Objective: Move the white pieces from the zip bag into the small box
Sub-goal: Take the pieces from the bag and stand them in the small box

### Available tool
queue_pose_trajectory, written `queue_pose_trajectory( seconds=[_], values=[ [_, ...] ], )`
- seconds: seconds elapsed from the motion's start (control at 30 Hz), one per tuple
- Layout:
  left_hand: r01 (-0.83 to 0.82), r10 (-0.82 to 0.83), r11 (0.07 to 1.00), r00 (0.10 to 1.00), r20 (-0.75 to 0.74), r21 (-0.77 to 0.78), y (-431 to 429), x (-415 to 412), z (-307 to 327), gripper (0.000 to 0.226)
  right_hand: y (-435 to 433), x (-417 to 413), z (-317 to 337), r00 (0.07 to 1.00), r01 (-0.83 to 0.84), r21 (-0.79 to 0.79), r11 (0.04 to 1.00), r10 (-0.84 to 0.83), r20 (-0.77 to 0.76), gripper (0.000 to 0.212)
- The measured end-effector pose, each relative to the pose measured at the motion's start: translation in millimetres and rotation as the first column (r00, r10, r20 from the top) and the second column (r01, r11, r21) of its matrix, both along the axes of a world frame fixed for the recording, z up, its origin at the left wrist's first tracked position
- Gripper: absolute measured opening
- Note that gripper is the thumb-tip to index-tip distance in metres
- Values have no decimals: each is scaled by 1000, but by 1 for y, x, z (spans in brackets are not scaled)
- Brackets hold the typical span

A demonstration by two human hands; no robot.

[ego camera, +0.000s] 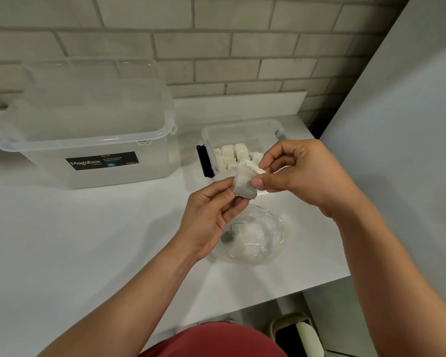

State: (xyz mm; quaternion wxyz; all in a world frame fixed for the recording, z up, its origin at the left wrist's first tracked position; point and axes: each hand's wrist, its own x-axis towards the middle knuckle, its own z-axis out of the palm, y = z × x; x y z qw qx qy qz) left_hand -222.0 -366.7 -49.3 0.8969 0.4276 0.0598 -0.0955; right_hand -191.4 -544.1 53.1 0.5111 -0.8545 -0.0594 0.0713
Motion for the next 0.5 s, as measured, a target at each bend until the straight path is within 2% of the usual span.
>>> queue_pose_trajectory(
  seconds=[0.1, 0.17, 0.33, 0.43, 0.5],
  values=[
    [-20, 20, 999, 1000, -12, -30, 1, 2, 1, 33, 1, 4, 0, 1000, 20, -16, 1000, -19, 20, 28],
    [-8, 7, 999, 1000, -19, -42, 2, 4, 1, 24, 0, 6, 0, 1000, 7, -50, 999, -6, 19, 28],
    [-16, -3, 985, 994, 108, 172, -2, 8, -5, 32, 2, 12, -4, 1000, 10, -126, 992, -7, 23, 31],
    [-53, 33, 981, 993, 111, 185, -5, 14, -2, 32, -1, 15, -4, 999, 20, -197, 980, -10, 53, 43],
    [-66, 43, 981, 991, 126, 184, -4, 23, 1, 27, -5, 21, 2, 999, -16, -177, 984, 24, 40, 53]
  ],
)
